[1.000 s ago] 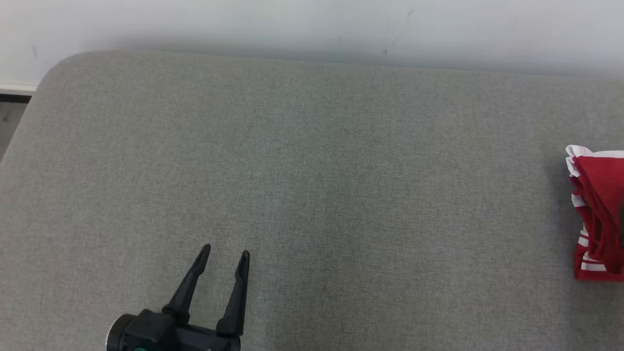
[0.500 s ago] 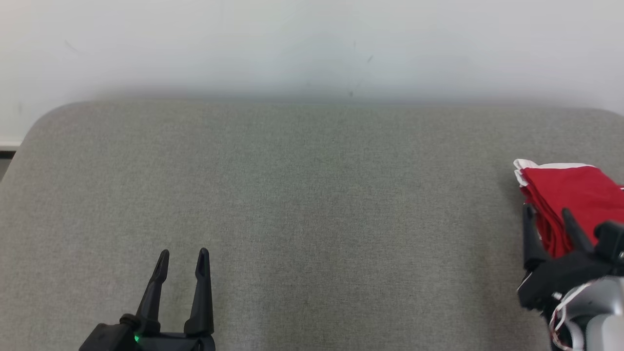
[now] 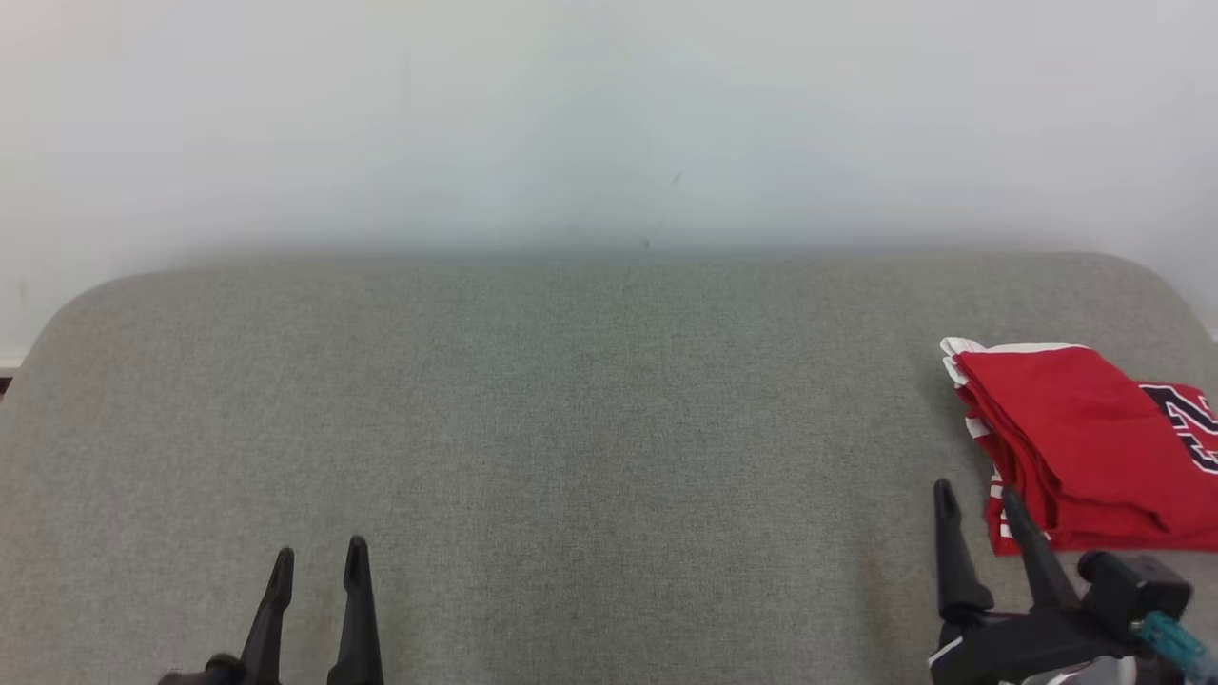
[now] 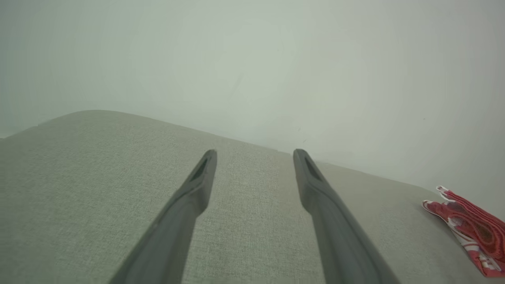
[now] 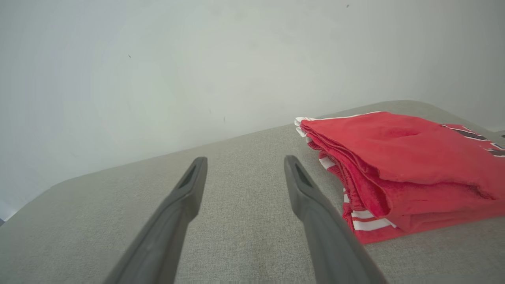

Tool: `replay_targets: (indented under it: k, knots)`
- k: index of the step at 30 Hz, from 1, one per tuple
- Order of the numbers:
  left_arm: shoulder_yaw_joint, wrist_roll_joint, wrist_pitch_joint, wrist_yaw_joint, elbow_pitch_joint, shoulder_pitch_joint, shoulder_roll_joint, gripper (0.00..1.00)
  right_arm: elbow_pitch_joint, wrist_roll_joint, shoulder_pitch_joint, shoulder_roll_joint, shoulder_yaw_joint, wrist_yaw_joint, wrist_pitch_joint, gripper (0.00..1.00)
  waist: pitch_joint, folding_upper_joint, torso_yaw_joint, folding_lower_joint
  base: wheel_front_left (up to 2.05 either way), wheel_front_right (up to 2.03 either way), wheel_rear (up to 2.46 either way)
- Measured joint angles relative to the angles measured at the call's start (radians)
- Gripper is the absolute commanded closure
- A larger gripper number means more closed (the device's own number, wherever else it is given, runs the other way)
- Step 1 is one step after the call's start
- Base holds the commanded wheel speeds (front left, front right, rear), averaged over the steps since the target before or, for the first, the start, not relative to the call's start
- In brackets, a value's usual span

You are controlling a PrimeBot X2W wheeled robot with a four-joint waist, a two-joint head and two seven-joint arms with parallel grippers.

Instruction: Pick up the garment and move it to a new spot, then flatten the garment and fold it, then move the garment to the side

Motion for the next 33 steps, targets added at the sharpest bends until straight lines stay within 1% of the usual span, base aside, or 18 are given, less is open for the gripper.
replay_targets:
  k: [2, 5, 13, 21, 33]
  knots:
    - [0.009, -0.005, 0.0, -0.001, 0.018, 0.011, 0.0, 0.0, 0.024, -0.01, 0.002, -0.001, 0.016, 0.0, -0.015, 0.0, -0.009, 0.0, -0.004, -0.0001, 0.0, 0.0, 0.0]
    - [0.019, -0.009, 0.0, -0.008, 0.034, 0.029, -0.001, 0.0, 0.051, -0.065, 0.003, 0.001, 0.05, 0.0, -0.022, 0.0, -0.018, 0.0, -0.007, 0.0, 0.0, 0.0, 0.0]
    - [0.037, -0.017, 0.0, -0.01, 0.043, 0.049, -0.001, 0.0, 0.073, -0.093, -0.002, 0.001, 0.085, 0.0, -0.032, 0.0, -0.025, 0.0001, 0.003, 0.0, 0.0, 0.0, 0.0]
    - [0.052, -0.026, 0.0, -0.01, 0.029, 0.049, -0.001, 0.0, 0.064, -0.118, -0.002, 0.0, 0.085, 0.0, -0.022, 0.0, -0.014, 0.0001, -0.003, 0.0, 0.0, 0.0, 0.0]
    - [0.05, -0.023, 0.0, -0.016, 0.029, 0.049, -0.001, 0.0, 0.064, -0.107, -0.002, 0.0, 0.086, 0.0, -0.021, 0.0, -0.009, 0.0001, -0.001, 0.0001, 0.0, 0.0, 0.0]
